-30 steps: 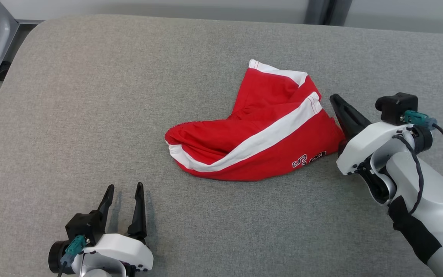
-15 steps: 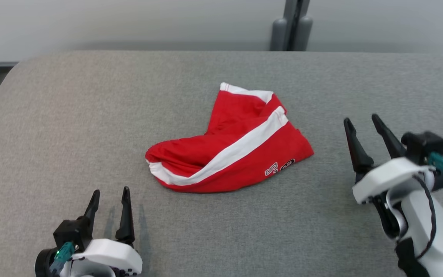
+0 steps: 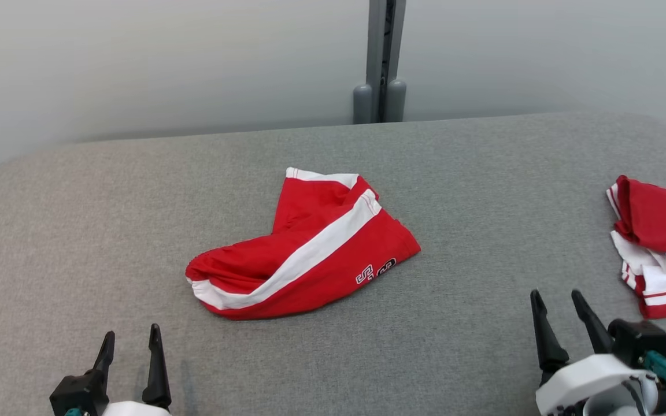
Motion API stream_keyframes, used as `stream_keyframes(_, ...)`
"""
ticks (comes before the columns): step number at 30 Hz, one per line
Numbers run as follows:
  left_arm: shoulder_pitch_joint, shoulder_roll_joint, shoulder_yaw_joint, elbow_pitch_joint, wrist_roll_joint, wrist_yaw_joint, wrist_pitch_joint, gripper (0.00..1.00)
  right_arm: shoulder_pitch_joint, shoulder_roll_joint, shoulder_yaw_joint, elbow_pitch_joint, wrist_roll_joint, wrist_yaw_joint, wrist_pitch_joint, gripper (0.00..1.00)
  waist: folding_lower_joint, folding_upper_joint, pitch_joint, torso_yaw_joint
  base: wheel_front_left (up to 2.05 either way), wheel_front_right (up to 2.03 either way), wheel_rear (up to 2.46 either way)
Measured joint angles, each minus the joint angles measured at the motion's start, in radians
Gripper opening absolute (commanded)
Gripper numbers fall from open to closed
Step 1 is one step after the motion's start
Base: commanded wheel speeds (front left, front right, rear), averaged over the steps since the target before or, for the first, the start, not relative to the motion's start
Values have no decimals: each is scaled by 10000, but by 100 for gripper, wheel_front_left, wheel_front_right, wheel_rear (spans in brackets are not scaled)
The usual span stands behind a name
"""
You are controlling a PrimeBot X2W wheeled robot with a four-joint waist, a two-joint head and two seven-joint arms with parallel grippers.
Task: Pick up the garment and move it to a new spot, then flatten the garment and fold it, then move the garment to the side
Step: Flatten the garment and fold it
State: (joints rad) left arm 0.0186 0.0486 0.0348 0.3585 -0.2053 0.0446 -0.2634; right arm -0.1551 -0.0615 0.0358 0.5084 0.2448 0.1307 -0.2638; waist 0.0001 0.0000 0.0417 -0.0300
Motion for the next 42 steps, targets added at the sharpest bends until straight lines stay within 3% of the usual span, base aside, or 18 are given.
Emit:
stream_keyframes(11, 192, 0, -21, 40, 88, -71, 0, 100, 410, 109, 21, 8, -121, 0, 0, 100, 0, 0, -53, -202, 0, 0, 0)
stream_keyframes(20, 15, 0, -328, -42, 125, -84, 0, 100, -303, 117, 431, 121, 215, 0, 2, 100, 0, 0, 373, 21, 0, 0, 0)
stream_keyframes(27, -556, 4, -761, -13, 79, -98, 0, 100, -2324, -217, 1954, 861, 920, 0, 6, 100, 0, 0, 1127, 399, 0, 0, 0)
stream_keyframes(34, -1023, 2, -1260, 96, -127, -113, 0, 100, -4435, -993, 3505, 1657, 2727, 0, 685, 100, -1, 0, 1837, 1056, 0, 0, 0)
stream_keyframes(42, -1298, 0, -1632, 222, -337, -81, 0, 100, -5592, -1887, 5271, 1916, 4686, 0, 1425, 100, 0, 0, 2392, 1769, 0, 0, 0)
